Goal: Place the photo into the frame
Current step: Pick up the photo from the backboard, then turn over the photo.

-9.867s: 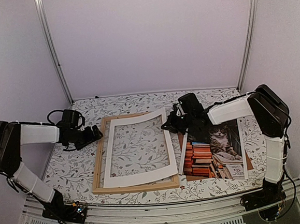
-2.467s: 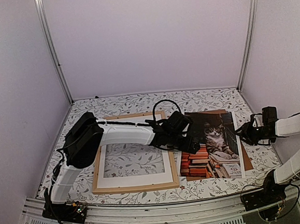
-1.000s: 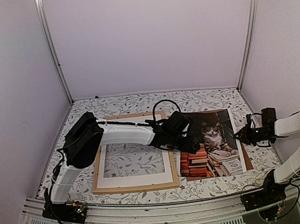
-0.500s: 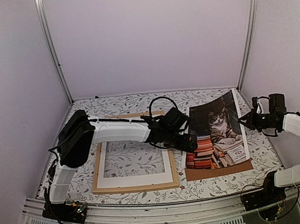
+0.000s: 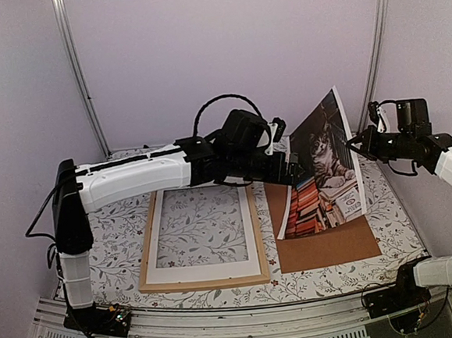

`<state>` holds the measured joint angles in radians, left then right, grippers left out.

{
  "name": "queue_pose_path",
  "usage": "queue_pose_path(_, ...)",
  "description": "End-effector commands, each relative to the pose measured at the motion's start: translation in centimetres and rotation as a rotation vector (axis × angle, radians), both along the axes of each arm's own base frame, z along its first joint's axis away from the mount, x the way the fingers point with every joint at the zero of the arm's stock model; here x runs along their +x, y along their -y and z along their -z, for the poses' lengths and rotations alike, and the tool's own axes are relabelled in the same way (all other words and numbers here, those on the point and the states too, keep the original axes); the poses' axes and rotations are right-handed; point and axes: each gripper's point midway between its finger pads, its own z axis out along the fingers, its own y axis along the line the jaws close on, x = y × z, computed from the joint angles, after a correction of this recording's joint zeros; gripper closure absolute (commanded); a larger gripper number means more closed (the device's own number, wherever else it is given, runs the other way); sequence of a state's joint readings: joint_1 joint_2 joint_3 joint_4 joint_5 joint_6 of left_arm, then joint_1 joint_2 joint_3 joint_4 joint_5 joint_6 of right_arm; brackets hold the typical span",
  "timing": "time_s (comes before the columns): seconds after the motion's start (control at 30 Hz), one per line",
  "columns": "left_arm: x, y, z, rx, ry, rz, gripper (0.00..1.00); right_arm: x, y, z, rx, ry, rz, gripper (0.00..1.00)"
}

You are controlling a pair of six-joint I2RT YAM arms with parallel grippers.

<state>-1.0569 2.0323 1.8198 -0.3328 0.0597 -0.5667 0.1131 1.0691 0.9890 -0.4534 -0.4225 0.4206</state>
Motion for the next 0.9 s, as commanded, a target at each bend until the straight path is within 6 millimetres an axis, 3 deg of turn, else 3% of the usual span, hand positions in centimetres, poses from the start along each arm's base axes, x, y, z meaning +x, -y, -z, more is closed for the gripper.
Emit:
queue_pose_path(0.0, 0.2, 0.1, -4.0, -0.079, 0.026, 0.008, 0.0, 0.2, -1.4, -1.0, -0.046, -0.003, 0.046, 1.0)
queue_pose_path(0.2, 2.0, 0.0, -5.2, -0.116, 0.008, -0.026, 0.0, 0.2, -5.9, -1.9, -0.075, 0.016, -0.008, 1.0)
queue_pose_path(0.5, 4.2, -1.5, -6.6, -0.161, -0.006, -0.097, 0.0, 0.3, -12.7, -0.9, -0.125, 0.013, -0.089, 1.0)
queue_pose_path(0.87, 8.0, -5.7, -3.8, -0.154, -0.085, -0.228, 0.0, 0.1, -18.8, 0.5, -0.176, 0.008, -0.135, 1.0)
